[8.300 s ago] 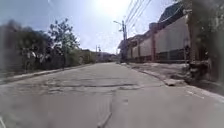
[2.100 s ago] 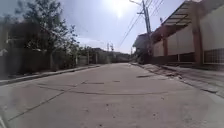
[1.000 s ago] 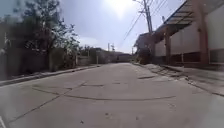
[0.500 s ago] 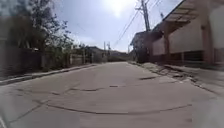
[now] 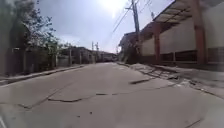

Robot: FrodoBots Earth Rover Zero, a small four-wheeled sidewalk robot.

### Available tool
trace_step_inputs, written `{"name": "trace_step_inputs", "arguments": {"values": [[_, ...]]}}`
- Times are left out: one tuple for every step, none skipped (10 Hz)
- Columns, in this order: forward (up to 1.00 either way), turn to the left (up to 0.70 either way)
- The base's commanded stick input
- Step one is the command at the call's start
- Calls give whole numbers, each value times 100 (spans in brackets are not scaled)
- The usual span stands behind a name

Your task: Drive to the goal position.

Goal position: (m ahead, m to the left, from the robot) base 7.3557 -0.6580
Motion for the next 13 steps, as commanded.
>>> {"name": "trace_step_inputs", "arguments": {"values": [[100, 7], [100, 7], [100, 7], [100, 7], [100, 7], [100, 7], [100, 7], [100, 7], [100, 7], [100, 7], [100, 7], [100, 7], [100, 7]]}}
